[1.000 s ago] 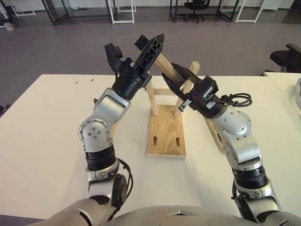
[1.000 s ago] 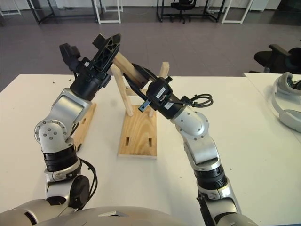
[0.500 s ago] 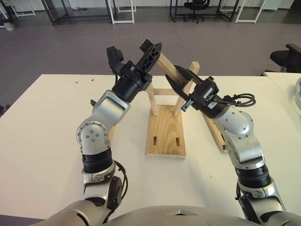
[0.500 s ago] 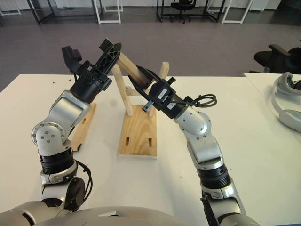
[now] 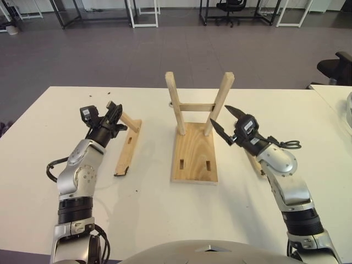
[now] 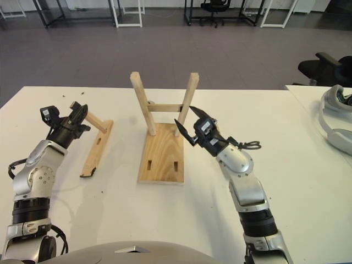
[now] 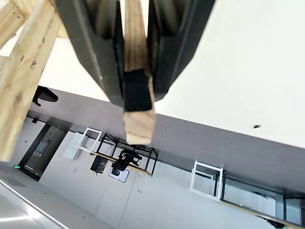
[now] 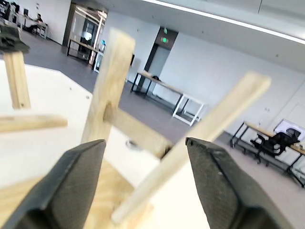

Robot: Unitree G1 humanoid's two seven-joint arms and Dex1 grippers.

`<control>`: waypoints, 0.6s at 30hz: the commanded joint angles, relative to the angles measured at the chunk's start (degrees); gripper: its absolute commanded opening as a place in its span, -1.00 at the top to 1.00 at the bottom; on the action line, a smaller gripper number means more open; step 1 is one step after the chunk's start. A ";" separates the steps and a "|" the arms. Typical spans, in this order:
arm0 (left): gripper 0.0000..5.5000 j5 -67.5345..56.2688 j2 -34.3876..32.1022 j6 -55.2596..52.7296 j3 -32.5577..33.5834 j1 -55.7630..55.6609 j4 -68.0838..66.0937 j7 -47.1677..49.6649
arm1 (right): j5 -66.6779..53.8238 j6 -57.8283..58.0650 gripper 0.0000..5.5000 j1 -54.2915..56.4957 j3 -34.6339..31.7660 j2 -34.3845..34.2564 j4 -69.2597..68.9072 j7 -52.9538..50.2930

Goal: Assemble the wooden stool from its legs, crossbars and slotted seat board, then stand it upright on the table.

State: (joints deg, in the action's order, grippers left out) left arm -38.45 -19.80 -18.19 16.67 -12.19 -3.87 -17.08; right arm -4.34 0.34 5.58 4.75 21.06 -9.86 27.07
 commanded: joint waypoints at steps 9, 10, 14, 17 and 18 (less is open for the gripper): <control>0.85 1.58 2.33 0.10 3.56 1.25 -3.56 -0.14 | 1.98 -5.92 -0.14 -2.81 -0.10 -1.33 6.99 -0.99; 0.85 1.49 2.59 -0.14 3.63 1.53 -3.37 0.08 | 2.01 -5.98 -0.14 -2.79 -0.20 -1.39 7.08 -1.04; 0.85 1.94 2.68 -0.38 4.30 3.26 -3.23 0.79 | 1.99 -6.11 -0.14 -2.83 -0.18 -1.51 7.44 -1.14; 0.85 2.10 2.54 -0.81 4.69 3.69 -3.21 1.09 | 1.99 -6.20 -0.14 -2.83 -0.23 -1.59 7.68 -1.29; 0.85 2.12 2.53 -1.10 4.68 3.74 -3.14 1.16 | 2.03 -6.25 -0.14 -2.82 -0.25 -1.65 7.77 -1.39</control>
State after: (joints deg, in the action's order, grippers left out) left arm -37.53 -17.13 -17.57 21.26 -9.44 -6.67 -16.87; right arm -2.42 -5.54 2.31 4.81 19.61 -2.81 25.84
